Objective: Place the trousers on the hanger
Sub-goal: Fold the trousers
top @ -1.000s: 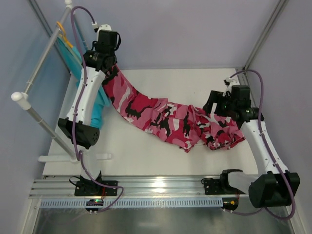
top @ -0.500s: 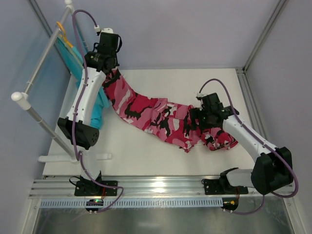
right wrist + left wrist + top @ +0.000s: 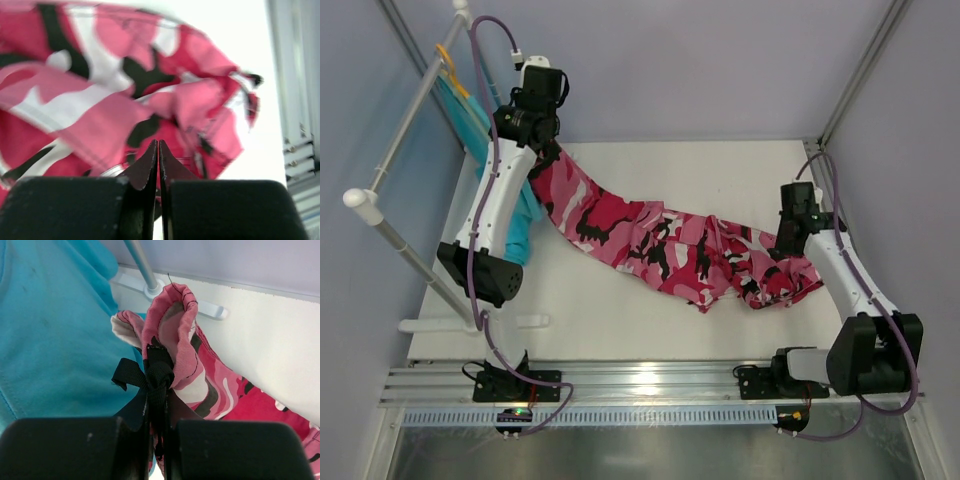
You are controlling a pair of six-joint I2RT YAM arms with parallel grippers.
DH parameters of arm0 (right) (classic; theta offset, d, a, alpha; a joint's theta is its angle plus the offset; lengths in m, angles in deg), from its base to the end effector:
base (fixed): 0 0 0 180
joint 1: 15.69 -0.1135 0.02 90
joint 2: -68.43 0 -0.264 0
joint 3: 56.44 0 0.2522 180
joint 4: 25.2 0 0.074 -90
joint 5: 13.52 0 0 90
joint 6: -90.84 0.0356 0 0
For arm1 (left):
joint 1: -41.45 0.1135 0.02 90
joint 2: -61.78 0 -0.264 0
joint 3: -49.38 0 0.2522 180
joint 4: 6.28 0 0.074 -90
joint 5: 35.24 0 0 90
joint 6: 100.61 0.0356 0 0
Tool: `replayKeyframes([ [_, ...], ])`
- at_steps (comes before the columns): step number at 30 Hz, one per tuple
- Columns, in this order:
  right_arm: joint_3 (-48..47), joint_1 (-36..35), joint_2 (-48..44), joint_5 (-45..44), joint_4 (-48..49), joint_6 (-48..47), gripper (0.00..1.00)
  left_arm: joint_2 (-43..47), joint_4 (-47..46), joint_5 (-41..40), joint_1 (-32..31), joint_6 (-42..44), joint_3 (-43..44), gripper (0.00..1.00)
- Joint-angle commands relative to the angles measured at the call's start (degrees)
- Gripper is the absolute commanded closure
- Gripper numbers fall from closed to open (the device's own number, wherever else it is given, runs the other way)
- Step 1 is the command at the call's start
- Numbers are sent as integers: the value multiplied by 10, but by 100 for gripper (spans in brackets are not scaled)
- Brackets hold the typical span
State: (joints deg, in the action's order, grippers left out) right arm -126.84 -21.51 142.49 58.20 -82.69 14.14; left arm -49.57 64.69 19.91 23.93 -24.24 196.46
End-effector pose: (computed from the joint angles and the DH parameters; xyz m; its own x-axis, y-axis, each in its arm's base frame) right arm 0.2510 0.0144 0.2568 -0.8355 0.1344 -0.5328 0.2533 0.9547 -0.1564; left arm 0.3925 -0.1026 0.4471 -0.4881 -0.0487 -0.8714 -0.3221 0.9380 0.1280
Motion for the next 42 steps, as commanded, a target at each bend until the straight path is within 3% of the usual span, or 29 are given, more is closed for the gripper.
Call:
replayKeyframes([
  [1, -31, 51, -16, -4, -14, -3, 96, 33, -36, -42, 4, 19, 8, 100],
  [2, -34, 51, -21, 11, -11, -7, 96, 34, -35, -38, 4, 18, 8, 100],
  [3, -32, 51, -30, 105, -3, -25, 89, 33, -34, -26, 3, 16, 7, 100],
  [4, -12, 51, -47, 165, 32, -29, 78, 34, -31, -21, 4, 11, 7, 100],
  [5, 1, 51, -79, 228, 52, -32, 52, 33, -28, -16, 4, 8, 7, 100],
  [7, 22, 21, -107, 303, 91, -38, 35, 33, -25, -2, 3, 1, 6, 100],
  [9, 30, -35, -110, 270, 82, -42, 24, 33, -25, 8, 3, -2, 5, 100],
  [14, 23, -88, -39, 198, 27, -43, 19, 33, -21, 28, 4, -19, -4, 100],
  [19, 29, -137, -8, 96, -16, -6, 20, 36, -26, 32, 3, -25, -18, 100],
  [28, 17, -162, 39, 62, -43, 28, 28, 29, -29, 39, 4, -32, -14, 100],
  [31, 7, -163, 64, 30, -59, 41, 40, 31, -29, 38, 4, -33, -13, 100],
  [32, 5, -161, 78, 19, -65, 42, 61, 31, -28, 37, 4, -32, -13, 100],
  [35, -15, -141, 89, -50, -100, 54, 96, 31, -29, 19, 3, -19, -9, 100],
  [42, -68, 4, 28, -59, -91, 8, 96, 34, -31, -30, 4, 9, -10, 100],
])
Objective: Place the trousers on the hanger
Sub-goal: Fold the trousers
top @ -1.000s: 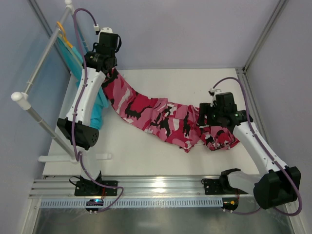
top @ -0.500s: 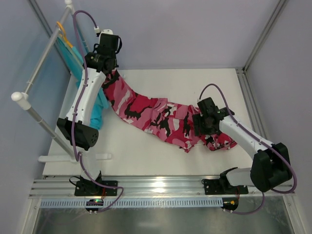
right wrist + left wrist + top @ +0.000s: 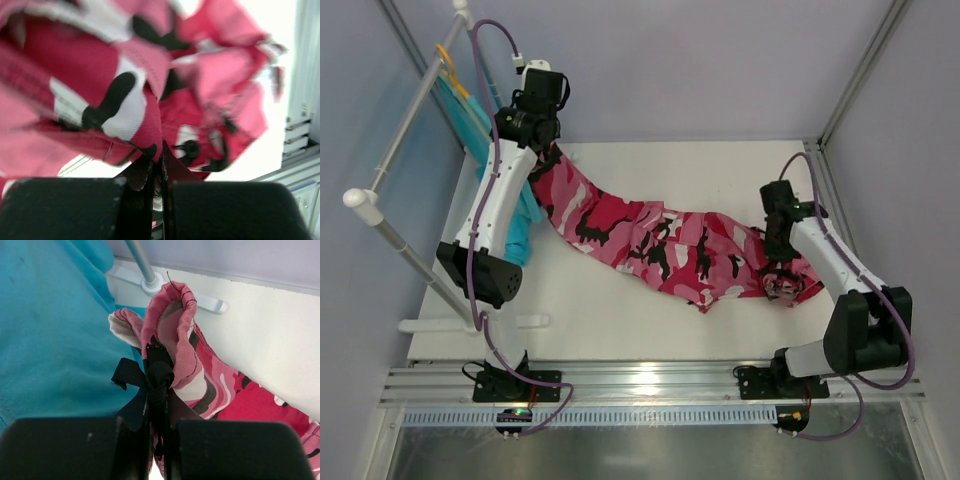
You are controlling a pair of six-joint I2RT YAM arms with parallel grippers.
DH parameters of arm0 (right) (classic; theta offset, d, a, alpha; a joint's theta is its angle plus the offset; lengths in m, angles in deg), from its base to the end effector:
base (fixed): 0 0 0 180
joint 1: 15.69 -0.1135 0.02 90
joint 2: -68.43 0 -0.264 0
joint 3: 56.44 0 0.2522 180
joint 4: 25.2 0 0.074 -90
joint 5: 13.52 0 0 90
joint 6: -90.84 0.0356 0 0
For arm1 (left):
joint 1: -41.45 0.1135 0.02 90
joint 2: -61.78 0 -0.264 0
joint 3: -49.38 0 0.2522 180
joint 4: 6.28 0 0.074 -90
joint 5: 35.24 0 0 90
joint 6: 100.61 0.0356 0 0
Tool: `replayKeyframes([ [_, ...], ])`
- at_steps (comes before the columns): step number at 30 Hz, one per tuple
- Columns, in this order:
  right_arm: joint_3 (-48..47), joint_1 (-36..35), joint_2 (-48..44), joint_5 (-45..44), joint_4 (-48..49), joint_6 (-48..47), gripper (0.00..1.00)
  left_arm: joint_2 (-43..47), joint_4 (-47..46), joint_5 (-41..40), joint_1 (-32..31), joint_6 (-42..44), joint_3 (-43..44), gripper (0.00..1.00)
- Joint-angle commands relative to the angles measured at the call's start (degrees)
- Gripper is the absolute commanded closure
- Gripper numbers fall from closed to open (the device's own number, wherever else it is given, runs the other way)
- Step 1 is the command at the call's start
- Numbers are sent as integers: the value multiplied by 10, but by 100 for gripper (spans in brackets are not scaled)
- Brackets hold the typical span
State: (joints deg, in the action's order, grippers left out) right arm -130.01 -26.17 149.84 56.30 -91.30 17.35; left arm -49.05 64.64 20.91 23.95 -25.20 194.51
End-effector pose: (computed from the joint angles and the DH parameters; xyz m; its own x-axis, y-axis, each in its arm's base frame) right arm 0.2580 0.0352 0.2369 -0.9278 0.0996 -0.3594 0.1948 0.9512 -0.2392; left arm 0.3925 -0.1030 0.4406 -0.5061 -0.0598 -0.8604 -0.3143 0.9418 0.1194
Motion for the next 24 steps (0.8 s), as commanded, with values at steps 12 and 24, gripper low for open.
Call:
replayKeyframes([
  [12, -95, 232, 88, 8, 65, -22, 89, 19, -33, -68, 4, 40, 11, 100],
  [24, -153, 332, 176, -41, 34, -10, 96, 10, -63, -151, 4, 96, 16, 100],
])
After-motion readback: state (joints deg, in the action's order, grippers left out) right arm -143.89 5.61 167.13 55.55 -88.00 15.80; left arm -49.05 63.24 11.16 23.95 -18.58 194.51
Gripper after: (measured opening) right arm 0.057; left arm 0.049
